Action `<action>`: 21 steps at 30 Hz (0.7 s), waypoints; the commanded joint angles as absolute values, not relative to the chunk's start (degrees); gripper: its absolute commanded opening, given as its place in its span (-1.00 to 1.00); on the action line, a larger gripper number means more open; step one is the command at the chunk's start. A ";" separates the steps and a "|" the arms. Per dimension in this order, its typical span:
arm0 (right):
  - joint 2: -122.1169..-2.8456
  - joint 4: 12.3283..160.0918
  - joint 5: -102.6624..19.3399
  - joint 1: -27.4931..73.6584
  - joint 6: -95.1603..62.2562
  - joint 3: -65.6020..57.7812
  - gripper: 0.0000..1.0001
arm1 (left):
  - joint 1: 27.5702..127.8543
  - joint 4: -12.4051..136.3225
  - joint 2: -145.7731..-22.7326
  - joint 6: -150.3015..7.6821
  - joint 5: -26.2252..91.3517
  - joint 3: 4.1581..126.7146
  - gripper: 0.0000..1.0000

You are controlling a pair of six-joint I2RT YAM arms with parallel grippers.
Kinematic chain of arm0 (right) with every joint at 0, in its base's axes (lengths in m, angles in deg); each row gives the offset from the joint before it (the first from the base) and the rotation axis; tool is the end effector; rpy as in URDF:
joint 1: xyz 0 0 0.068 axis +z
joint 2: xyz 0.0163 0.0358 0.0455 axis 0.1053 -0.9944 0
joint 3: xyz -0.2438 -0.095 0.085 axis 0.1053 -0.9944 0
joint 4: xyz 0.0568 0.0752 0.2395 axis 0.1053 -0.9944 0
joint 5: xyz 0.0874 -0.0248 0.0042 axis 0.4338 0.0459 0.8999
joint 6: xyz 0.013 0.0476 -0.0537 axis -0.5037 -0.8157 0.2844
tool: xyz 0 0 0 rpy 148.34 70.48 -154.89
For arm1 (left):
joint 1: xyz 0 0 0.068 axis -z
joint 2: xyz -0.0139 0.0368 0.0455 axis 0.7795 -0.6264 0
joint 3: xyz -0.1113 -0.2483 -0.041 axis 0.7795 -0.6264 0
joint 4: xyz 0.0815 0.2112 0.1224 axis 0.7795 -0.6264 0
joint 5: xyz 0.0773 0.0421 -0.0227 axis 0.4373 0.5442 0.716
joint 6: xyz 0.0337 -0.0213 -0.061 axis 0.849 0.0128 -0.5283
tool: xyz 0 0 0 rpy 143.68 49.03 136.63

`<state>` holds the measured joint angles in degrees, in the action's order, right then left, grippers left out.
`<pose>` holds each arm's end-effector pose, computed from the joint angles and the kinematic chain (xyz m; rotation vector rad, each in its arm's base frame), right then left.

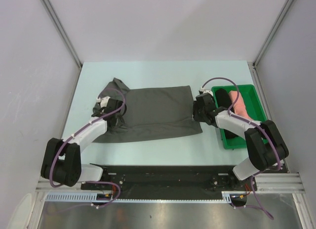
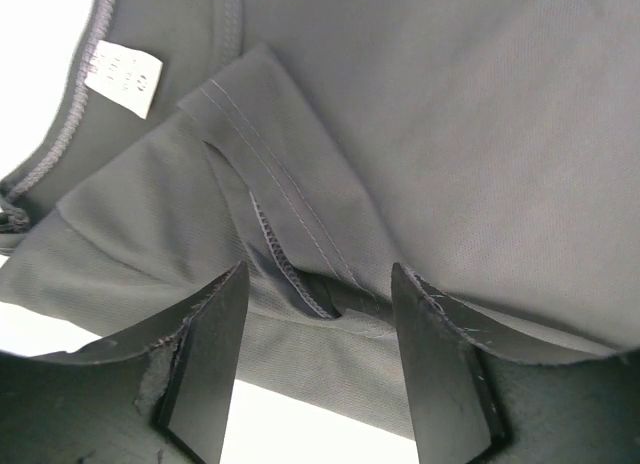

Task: Roll the t-shirts
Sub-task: Fold the T-shirt at the center of the board.

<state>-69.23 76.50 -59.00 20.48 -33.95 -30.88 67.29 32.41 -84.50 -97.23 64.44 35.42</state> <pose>0.2921 0.1344 0.1726 0.0292 2.4272 0.1986 0.2474 -0.0461 0.1756 -0.5988 2.4359 0.1749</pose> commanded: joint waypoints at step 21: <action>-70.61 78.98 -59.59 18.57 -32.14 -28.13 -0.16 | 71.25 37.79 -91.37 -96.65 63.33 41.25 -1.00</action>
<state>-70.00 77.31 -58.97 18.97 -32.97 -30.33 70.65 35.63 -90.41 -98.14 63.85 37.84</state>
